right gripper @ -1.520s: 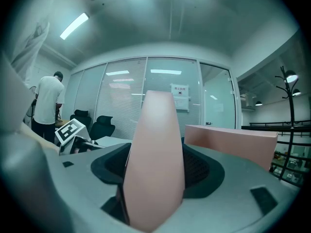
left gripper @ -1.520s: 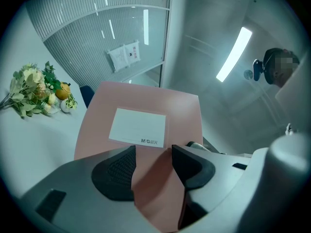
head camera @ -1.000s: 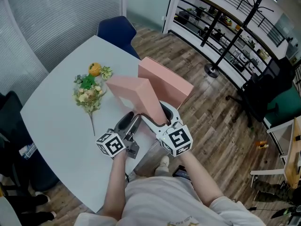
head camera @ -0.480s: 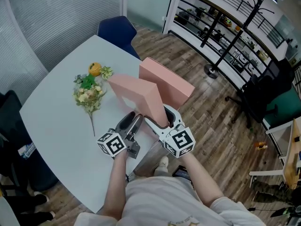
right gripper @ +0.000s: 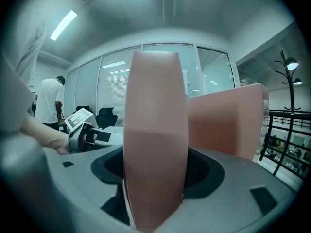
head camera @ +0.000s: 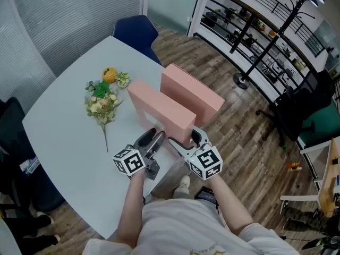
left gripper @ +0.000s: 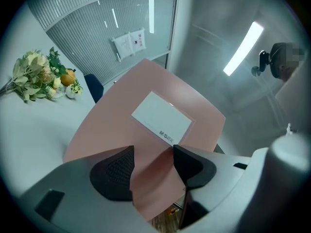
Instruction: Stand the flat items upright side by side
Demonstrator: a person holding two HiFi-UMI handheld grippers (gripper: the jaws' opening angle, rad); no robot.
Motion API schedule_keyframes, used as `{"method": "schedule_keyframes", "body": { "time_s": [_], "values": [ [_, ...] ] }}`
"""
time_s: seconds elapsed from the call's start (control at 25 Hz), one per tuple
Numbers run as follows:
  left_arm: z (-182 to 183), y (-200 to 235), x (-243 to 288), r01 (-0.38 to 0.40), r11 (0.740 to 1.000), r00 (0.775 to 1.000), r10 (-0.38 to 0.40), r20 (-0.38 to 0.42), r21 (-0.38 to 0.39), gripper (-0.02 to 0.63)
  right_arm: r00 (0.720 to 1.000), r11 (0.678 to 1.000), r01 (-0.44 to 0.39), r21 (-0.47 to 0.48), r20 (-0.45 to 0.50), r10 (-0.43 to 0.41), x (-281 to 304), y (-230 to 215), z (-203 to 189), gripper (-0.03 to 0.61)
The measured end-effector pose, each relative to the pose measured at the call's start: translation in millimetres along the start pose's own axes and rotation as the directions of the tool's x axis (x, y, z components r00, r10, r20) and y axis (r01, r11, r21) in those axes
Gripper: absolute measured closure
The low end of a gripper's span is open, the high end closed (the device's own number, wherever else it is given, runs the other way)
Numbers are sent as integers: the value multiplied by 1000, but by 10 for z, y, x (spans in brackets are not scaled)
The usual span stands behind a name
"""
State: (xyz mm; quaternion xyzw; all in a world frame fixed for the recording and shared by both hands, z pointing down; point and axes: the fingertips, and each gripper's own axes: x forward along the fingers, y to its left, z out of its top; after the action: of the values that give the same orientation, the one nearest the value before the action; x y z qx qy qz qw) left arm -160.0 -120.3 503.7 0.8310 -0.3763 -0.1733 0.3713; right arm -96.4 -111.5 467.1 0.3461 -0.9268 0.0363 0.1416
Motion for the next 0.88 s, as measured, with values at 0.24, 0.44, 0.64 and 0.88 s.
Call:
{"method": "schedule_keyframes", "body": {
  "time_s": [0.24,0.44,0.64,0.88],
  "values": [
    [-192,55,24,-1,1000,999,0,-42,-30,370,998,1000,-8,-3,-69,7,-14,-15,-240,253],
    [-321,111,20,-14,999,997,11,-79,-33,369,993,1000,-9,1,-119,9,-5,-4,-445,253],
    [-346,151,9,-23,999,997,19,-77,-46,370,994,1000,-9,13,-106,11,2,-8,-471,253],
    [-379,154,-8,-28,998,997,24,-77,-58,369,995,1000,-4,13,-95,6,-15,-11,-460,253]
  ]
}}
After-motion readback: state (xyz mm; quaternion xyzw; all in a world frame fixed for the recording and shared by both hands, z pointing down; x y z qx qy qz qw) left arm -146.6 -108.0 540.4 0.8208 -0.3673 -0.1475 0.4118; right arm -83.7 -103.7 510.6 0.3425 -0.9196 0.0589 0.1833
